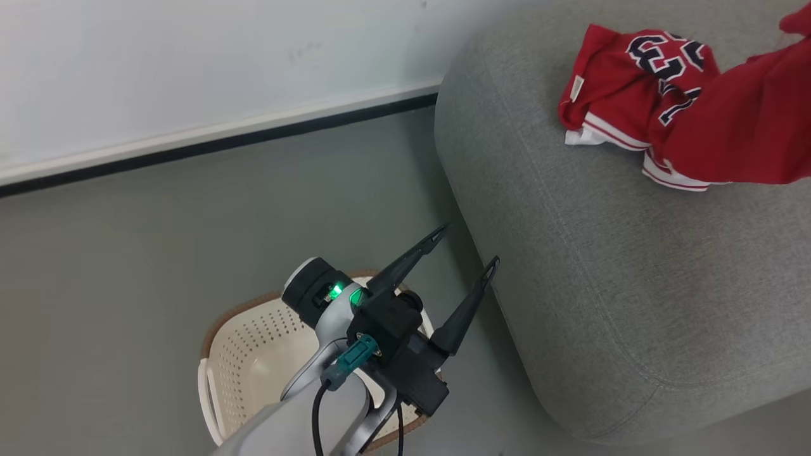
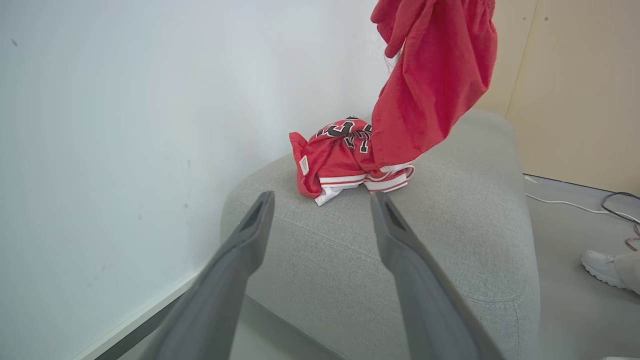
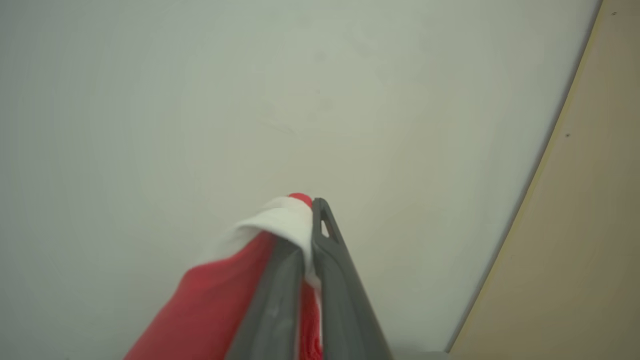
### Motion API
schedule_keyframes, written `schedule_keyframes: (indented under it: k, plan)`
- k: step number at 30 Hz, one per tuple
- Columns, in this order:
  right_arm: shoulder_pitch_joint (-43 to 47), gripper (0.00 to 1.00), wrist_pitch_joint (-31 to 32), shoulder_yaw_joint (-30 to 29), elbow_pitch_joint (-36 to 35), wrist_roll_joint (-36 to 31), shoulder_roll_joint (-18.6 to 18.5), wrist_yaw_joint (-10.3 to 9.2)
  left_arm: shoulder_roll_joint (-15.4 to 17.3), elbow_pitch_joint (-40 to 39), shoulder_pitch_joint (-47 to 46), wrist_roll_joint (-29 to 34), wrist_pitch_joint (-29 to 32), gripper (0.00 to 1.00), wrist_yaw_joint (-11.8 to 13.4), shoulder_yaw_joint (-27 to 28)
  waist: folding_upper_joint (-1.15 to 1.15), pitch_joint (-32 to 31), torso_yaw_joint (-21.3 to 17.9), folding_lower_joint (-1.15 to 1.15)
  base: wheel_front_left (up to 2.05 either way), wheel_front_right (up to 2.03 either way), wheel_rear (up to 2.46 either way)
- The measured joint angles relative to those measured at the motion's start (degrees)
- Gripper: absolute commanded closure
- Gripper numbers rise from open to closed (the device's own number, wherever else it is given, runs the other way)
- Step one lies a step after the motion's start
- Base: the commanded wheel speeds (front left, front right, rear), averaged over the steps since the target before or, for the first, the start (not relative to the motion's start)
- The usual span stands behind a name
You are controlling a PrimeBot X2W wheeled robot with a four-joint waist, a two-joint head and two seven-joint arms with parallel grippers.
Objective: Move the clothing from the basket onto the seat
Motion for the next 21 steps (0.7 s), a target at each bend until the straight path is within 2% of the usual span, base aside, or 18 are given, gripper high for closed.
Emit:
schedule_keyframes:
  k: [6,11,17,18,21]
  plan:
    - [-3.61,1.00,-0.58,-2.65,2.91,-0.54,-1.04,-2.93,1.21,-3.56,-2.21,2.36,0.00,0.00,0.45,0.05,0.00,5.03,1.59,0.00,0.00,0.00,0.00]
    - [-3.72,1.00,-1.64,-3.78,6.60,-0.36,-0.86,-4.44,1.98,-5.42,-3.95,3.46,0.18,0.00,0.81,0.04,0.00,9.28,2.70,0.00,0.00,0.00,0.00]
    - [-2.71,1.00,-2.86,-2.77,9.38,1.13,4.98,-5.10,3.99,-7.33,-5.71,5.43,1.69,0.00,1.14,0.58,0.00,14.51,3.56,0.00,0.00,0.00,0.00]
    - [-2.71,1.00,-2.86,-2.77,9.38,1.13,4.98,-5.10,3.99,-7.33,-5.71,5.43,1.69,0.00,1.14,0.58,0.00,14.51,3.56,0.00,0.00,0.00,0.00]
    - [-0.64,1.00,-4.00,-1.86,13.08,1.89,8.87,-5.14,5.19,-7.58,-6.90,5.93,2.19,0.00,1.38,0.91,0.01,17.92,3.70,0.00,0.00,0.00,0.00]
